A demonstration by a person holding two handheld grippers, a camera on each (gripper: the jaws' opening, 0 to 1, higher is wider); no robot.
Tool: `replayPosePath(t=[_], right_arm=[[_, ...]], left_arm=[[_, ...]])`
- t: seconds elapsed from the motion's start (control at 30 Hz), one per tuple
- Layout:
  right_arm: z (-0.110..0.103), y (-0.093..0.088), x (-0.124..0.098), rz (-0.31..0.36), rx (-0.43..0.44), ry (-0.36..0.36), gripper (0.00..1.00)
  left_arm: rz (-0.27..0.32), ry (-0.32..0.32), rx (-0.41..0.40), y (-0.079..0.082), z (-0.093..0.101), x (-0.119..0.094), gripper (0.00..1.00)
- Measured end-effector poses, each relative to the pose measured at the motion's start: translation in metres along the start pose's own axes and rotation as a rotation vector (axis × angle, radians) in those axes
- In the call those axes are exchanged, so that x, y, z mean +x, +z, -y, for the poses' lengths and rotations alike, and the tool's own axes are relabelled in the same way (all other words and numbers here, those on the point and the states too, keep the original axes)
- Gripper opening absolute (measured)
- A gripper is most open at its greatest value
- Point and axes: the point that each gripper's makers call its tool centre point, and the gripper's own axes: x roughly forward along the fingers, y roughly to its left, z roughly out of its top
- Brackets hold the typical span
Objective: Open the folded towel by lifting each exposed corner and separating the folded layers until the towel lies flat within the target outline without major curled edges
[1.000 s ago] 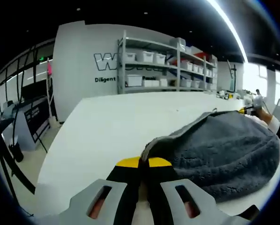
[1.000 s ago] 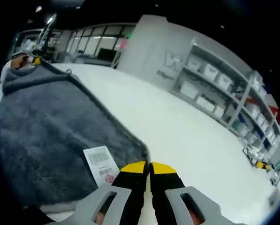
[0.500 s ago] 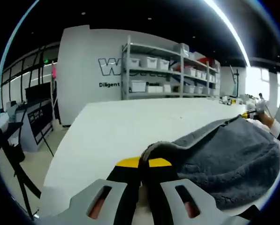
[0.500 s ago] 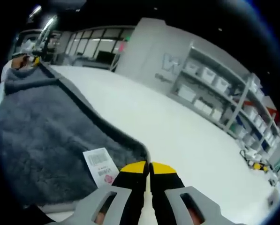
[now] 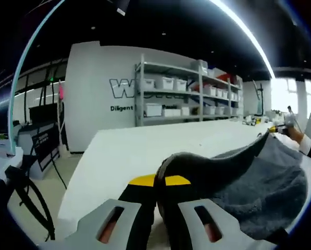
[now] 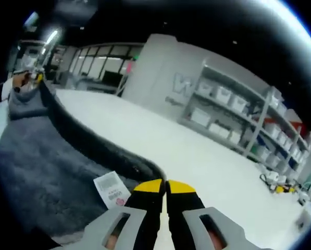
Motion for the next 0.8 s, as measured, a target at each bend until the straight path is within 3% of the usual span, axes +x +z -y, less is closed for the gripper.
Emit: replayPosePath(t=[0.2,0.27,0.37,0.5,0.6,0.8], right_arm=[[0.002,0.015,-0.015,0.057,0.035,-0.023,0.00],[0.012,0.015,-0.015,0.059,0.032,-0.030,0.00],[0.028,0.026,-0.020,0.115,0.058,-0.033,0.00],[0.039,0.035,-0.023,0.132,0.038,-0.045,0.00],[0.040,0.044,-0.026,0.159,0.053,-0.032,0.00],[0.045,0.064,-0.037,0.188,0.002,-0.046,0.00]], left_arm=[[0.039,-0.002,-0.001,0.014,0.002,-0.004,0.02],[0.081,-0.020,0.005,0.027,0.008,-0.008,0.02],[0.099,-0.013,0.038,0.039,0.011,-0.018,0.02],[0.142,-0.003,0.071,0.060,0.016,-0.029,0.02],[0.141,0.038,0.161,0.070,0.014,-0.036,0.02],[0.134,0.053,0.214,0.083,0.019,-0.053,0.02]])
